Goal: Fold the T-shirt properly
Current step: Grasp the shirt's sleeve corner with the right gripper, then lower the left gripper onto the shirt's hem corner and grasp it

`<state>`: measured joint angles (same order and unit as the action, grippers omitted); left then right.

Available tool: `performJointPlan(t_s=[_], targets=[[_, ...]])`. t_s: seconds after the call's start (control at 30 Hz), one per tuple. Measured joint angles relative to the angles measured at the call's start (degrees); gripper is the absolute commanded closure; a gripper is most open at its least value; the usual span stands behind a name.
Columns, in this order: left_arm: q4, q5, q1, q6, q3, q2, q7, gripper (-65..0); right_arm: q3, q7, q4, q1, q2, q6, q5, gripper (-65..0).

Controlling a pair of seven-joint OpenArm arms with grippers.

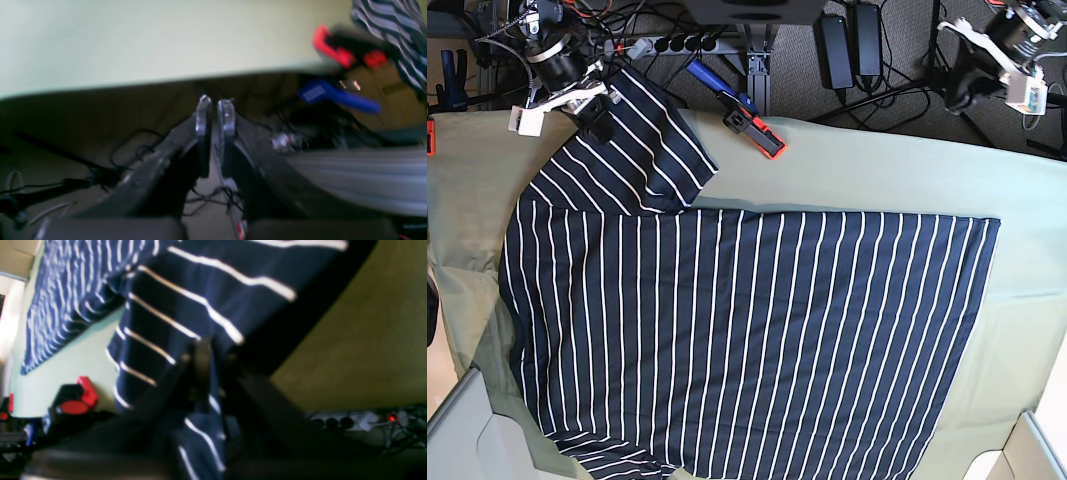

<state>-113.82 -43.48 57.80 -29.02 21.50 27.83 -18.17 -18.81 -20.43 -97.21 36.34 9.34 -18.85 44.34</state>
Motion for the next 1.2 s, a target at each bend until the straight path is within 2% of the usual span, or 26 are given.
performJointPlan(t_s=[0.2,0.27,0.33,0.4,0.47,0.53,0.83,1.0,1.2], targets=[[-1.40,-3.06,-0.98,0.00,6.49,3.76,0.04,-6.5,0.09,2.84,-0.02,-0.02,0.02,-0.02,-9.16,0.0],[-1.36,-2.51,-2.29,0.00,6.84,5.09,0.04,-6.8,0.09,3.26,-0.02,-0.02,0.02,-0.02,-9.51,0.0],[-1.38,-1.16,-4.09,0.50,6.80,6.21,-0.04,-11.5,0.09,3.23,-0.02,-0.02,0.02,-0.02,-9.55,0.0],[-1.31,-0.22,-5.66,1.75,6.71,7.30,0.07,-20.0,0.09,3.26,-0.02,-0.02,0.02,-0.02,-9.66,0.0],[-0.85,0.24,-7.08,4.76,6.67,8.63,0.11,-28.2,0.09,3.21,-0.26,-0.02,0.02,-0.02,-9.68,0.0],[0.26,0.31,-8.31,7.65,6.73,10.12,0.09,-32.4,0.09,3.21,-0.50,0.00,0.02,0.00,-9.70,0.0],[11.47,-0.33,-16.92,9.11,5.42,13.90,0.17,-33.2,0.09,3.21,-0.66,0.00,0.02,0.00,-9.86,0.0],[19.17,-1.20,-24.17,9.29,-2.67,16.31,-0.28,-33.2,0.09,3.23,-0.66,0.00,0.02,0.00,-9.86,0.0],[25.51,-1.49,-33.88,9.29,-11.37,16.57,-1.92,-33.2,0.09,3.21,-0.66,0.02,0.02,-0.02,-9.88,0.0]])
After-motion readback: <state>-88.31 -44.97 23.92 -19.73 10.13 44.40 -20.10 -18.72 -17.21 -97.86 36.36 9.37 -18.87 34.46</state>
